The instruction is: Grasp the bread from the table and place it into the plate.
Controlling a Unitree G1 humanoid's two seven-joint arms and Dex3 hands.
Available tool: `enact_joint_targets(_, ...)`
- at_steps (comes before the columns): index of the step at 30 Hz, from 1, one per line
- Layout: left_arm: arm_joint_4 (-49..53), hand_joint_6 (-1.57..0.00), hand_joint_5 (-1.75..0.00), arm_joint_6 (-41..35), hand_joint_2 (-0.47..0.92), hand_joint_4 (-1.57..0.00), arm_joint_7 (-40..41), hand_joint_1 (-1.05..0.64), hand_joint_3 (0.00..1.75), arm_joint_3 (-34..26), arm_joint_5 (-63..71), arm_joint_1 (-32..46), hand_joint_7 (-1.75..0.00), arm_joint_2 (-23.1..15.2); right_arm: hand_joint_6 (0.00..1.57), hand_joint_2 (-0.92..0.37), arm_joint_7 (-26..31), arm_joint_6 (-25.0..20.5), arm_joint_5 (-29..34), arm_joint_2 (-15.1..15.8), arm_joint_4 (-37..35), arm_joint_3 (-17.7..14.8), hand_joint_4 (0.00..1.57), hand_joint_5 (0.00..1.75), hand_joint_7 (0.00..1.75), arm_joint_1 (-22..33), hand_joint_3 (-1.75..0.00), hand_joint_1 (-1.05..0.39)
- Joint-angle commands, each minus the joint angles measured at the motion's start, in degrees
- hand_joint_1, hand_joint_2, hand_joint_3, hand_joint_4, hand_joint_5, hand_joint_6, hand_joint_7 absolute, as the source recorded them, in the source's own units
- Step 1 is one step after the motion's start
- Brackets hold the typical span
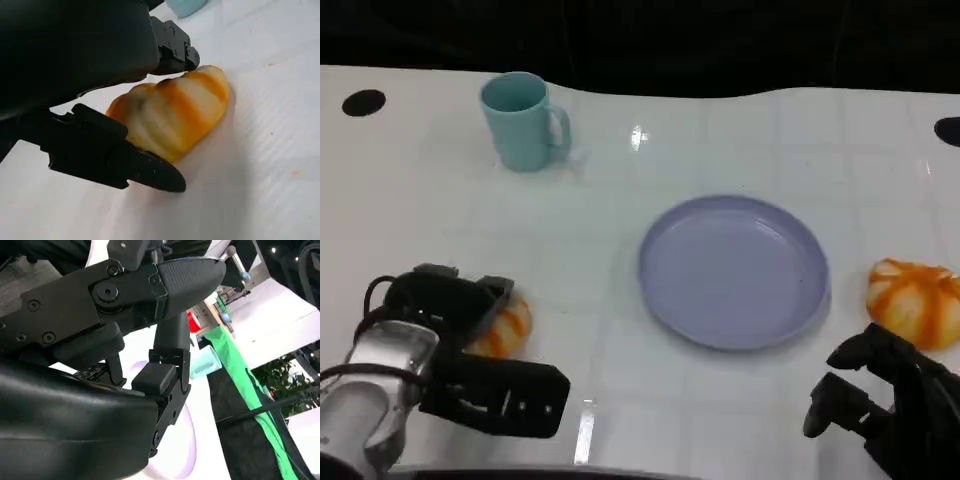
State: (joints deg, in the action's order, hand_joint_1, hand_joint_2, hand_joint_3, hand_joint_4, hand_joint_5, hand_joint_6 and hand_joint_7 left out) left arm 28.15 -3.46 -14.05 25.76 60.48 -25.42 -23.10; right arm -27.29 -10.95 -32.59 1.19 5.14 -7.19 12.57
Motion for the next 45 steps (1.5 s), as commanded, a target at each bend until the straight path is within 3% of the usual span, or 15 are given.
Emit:
enact_joint_targets(1, 7.63, -0.15, 0.0, 1.37, 0.86, -0.09, 3.09, -0.6, 0.01, 2.25, -2.06, -2.65, -0.01, 0.55, 0.78, -0.92, -0.39, 0.76, 0.18, 0.52, -0.14, -0.44, 0.74, 1.55, 1.1, 0.21, -0.19, -0.52)
enact_joint_targets(9, 18.18, -0.18, -0.02, 6.2, 0.87, -0.12, 9.07, -0.53, 0.0, 4.31, -6.93, -6.88, -0.01, 1.91, 0.78, -0.92, 0.08, 0.1, -0.02, 0.53, 0.45, -0.49, 0.73, 1.56, 1.1, 0.45, -0.19, -0.52)
enact_joint_targets(13, 22.08, -0.36, -0.15, 10.12, 0.92, -0.36, 14.09, -0.38, 0.04, 3.83, -10.16, -7.65, -0.09, 2.15, 0.78, -0.92, 0.04, -0.06, -0.16, 0.61, 0.43, -0.61, 0.73, 1.55, 1.1, 0.39, -0.17, -0.51)
enact_joint_targets(14, 23.12, -0.56, -0.57, 11.29, 0.92, -0.5, 16.39, -0.33, 0.14, 3.65, -10.88, -7.69, -0.12, 2.21, 0.78, -0.92, 0.0, -0.06, -0.12, 0.68, 0.43, -0.61, 0.74, 1.55, 1.1, 0.38, -0.17, -0.51)
enact_joint_targets(15, 23.78, -0.76, -1.12, 12.03, 0.92, -0.54, 18.15, -0.31, 0.21, 3.35, -11.69, -7.73, -0.14, 2.36, 0.78, -0.92, -0.06, 0.06, -0.01, 0.75, 0.38, -0.6, 0.74, 1.55, 1.1, 0.37, -0.18, -0.51)
enact_joint_targets(16, 25.69, -0.91, -1.39, 12.59, 0.92, -0.6, 19.68, -0.33, 0.22, 3.31, -12.32, -8.49, -0.18, 2.9, 0.78, -0.92, -0.1, 0.16, 0.08, 0.79, 0.34, -0.6, 0.74, 1.55, 1.1, 0.35, -0.18, -0.51)
enact_joint_targets(18, 32.47, -1.06, -1.62, 13.49, 0.92, -0.66, 24.12, -0.35, 0.21, 3.96, -12.55, -11.44, -0.23, 4.88, 0.78, -0.92, -0.16, 0.37, 0.11, 0.74, 0.24, -0.62, 0.74, 1.55, 1.1, 0.36, -0.18, -0.52)
enact_joint_targets(19, 36.31, -1.05, -1.68, 14.54, 0.87, -0.79, 28.22, -0.38, 0.26, 4.47, -12.18, -12.86, -0.53, 5.9, 0.78, -0.92, -0.21, 0.48, 0.11, 0.69, 0.18, -0.65, 0.73, 1.55, 1.1, 0.36, -0.19, -0.51)
enact_joint_targets(20, 38.97, -0.92, -1.71, 15.7, 0.79, -0.94, 31.9, -0.44, 0.48, 4.85, -11.95, -13.7, -1.08, 6.53, 0.78, -0.92, -0.28, 0.59, 0.11, 0.68, 0.1, -0.66, 0.73, 1.55, 1.1, 0.35, -0.19, -0.51)
enact_joint_targets(21, 40.58, -0.89, -1.73, 17.19, 0.62, -1.13, 34.98, -0.52, 0.97, 4.89, -12.19, -14.03, -1.48, 6.8, 0.78, -0.92, -0.39, 0.71, 0.05, 0.62, -0.05, -0.7, 0.73, 1.55, 1.1, 0.32, -0.19, -0.51)
enact_joint_targets(22, 41.34, -0.94, -1.74, 18.34, 0.54, -1.25, 36.97, -0.57, 1.25, 4.95, -12.49, -14.08, -1.61, 6.83, 0.78, -0.92, -0.42, 0.76, 0.02, 0.59, -0.13, -0.72, 0.73, 1.55, 1.1, 0.31, -0.19, -0.51)
enact_joint_targets(24, 42.4, -1.05, -1.74, 20.27, 0.51, -1.39, 40.26, -0.63, 1.52, 4.9, -13.15, -14.06, -1.72, 6.8, 0.78, -0.92, -0.35, 0.86, 0.22, 0.59, -0.14, -0.68, 0.73, 1.56, 1.1, 0.33, -0.19, -0.51)
enact_joint_targets(32, 41.87, -1.06, -1.75, 24.46, 0.58, -1.39, 46.25, -0.6, 1.54, 4.9, -14.77, -13.47, -1.75, 6.32, 0.79, -0.92, -0.88, 0.91, 0.2, 0.77, -0.73, -0.78, 0.73, 1.56, 1.1, 0.21, -0.2, -0.52)
enact_joint_targets(41, 38.47, -0.91, -1.75, 24.81, 0.55, -1.25, 46.07, -0.48, 1.4, 2.6, -17.98, -14.11, -1.75, 6.93, 0.82, -0.92, -0.07, 0.68, 0.74, 0.79, -0.61, -0.61, 0.75, 1.53, 1.05, 0.37, -0.2, -0.52)
enact_joint_targets(45, 35.94, -0.75, -1.75, 24.69, 0.51, -1.16, 45.75, -0.43, 1.3, 1.62, -19.4, -14.25, -1.75, 6.98, 0.81, -0.92, 0.21, 0.15, 0.48, 0.76, -0.38, -0.67, 0.73, 1.54, 1.06, 0.47, -0.18, -0.53)
